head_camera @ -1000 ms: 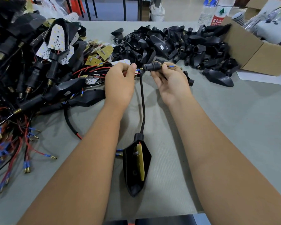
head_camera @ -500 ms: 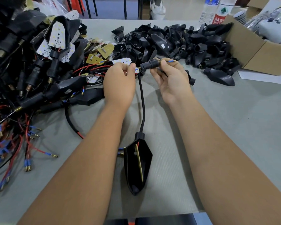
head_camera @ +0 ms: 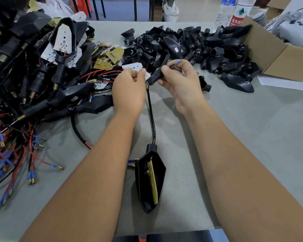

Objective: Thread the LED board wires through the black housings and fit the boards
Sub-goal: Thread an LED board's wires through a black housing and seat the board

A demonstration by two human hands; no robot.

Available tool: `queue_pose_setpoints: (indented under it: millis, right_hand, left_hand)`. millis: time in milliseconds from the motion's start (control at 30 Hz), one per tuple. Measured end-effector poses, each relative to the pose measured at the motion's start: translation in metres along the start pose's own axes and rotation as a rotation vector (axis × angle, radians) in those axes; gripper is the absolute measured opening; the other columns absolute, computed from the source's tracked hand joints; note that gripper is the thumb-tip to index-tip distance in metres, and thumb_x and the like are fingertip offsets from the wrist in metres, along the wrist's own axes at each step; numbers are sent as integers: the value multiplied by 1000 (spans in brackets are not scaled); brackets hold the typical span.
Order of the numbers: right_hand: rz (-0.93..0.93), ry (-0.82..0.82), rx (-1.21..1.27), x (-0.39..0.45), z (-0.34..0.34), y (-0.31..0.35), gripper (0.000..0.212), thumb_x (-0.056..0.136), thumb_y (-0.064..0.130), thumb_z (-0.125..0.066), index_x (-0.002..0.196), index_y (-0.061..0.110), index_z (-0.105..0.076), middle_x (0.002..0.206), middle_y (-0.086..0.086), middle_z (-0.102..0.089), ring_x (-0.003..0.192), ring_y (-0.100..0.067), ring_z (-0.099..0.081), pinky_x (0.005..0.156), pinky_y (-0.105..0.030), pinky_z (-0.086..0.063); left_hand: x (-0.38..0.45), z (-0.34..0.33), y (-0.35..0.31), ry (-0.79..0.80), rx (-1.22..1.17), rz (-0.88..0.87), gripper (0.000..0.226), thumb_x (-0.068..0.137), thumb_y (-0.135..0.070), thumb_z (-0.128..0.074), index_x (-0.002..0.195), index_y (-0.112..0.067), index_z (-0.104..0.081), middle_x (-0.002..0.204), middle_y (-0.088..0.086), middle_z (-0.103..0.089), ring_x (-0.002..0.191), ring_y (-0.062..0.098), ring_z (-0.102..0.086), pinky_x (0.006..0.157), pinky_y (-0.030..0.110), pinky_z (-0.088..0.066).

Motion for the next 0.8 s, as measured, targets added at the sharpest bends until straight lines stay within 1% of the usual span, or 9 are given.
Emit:
queue_pose_setpoints:
  millis: [67,167,200,267,300,367,467,633,800]
  right_hand:
    - [14,29,3,-3,-4,-2,23,88,-12,-59,86,9,-50,81,-17,-58,76,-24,-60,70,-27,-54]
    - [10,-16,81,-3,-4,-3,23,88,-13,-59,88,8,-49,76,-12,-57,74,-23,-60,70,-26,-56]
    - [4,-40,112,-3,-4,-4,23,88,-13,-59,88,8,-49,75,-10,-56,73,-22,-60,71,-25,-57]
    - [-13,-87,173,-2,-1,-4,23,88,-11,-59,86,8,-49,74,-7,-56,69,-17,-60,70,-23,-57]
    - [-23,-110,205,-1,0,-5,22,89,-11,-59,85,9,-49,75,-7,-56,68,-16,-60,70,-22,-57]
    - [-40,-148,270,0,4,-5,21,89,-10,-59,84,9,-49,81,-8,-55,70,-16,-59,69,-20,-57]
    - [-57,-181,331,3,8,-5,22,90,-9,-58,82,8,-49,83,-8,-54,72,-15,-59,69,-20,-58]
    - [-112,-203,414,4,8,-9,24,90,-9,-58,78,9,-48,78,-6,-57,69,-14,-61,64,-19,-57]
    - [-136,-195,436,4,8,-10,23,91,-8,-58,78,9,-49,78,-7,-59,71,-14,-62,64,-19,-57]
  left_hand:
    - [0,0,1,-7,-40,20,33,99,-36,-52,74,-14,-53,62,-10,-49,59,8,-42,59,26,-28]
    - [0,0,3,-35,-140,53,39,98,-35,-54,63,-19,-52,57,-10,-51,52,2,-45,56,24,-37]
    - [1,-1,3,-26,-209,74,38,97,-34,-56,62,-20,-54,58,-7,-54,53,2,-47,61,27,-42]
    - [2,-3,3,24,-384,127,32,95,-29,-60,66,-18,-62,62,0,-60,60,13,-53,70,36,-49]
    - [2,-5,3,51,-451,142,28,95,-26,-63,69,-16,-65,61,0,-61,59,13,-54,69,36,-49]
    - [0,-7,2,107,-547,168,17,93,-18,-66,76,-13,-69,58,-6,-63,54,5,-56,64,28,-50]
    - [-3,-8,0,175,-672,224,11,90,-9,-68,82,-15,-70,62,-8,-67,57,3,-59,60,18,-51]
    - [-3,-5,2,158,-781,349,8,89,-9,-69,85,-15,-69,73,-3,-69,58,0,-61,59,16,-50]
    - [-4,-6,1,168,-761,336,9,90,-9,-68,86,-17,-69,77,-1,-68,60,0,-61,59,16,-49]
Point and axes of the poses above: each hand's wrist, its own x-axis towards the middle knuckle, its own z-axis out of the back of the hand, y = z × x, the point moved 4 cm from there along x, towards the middle knuckle
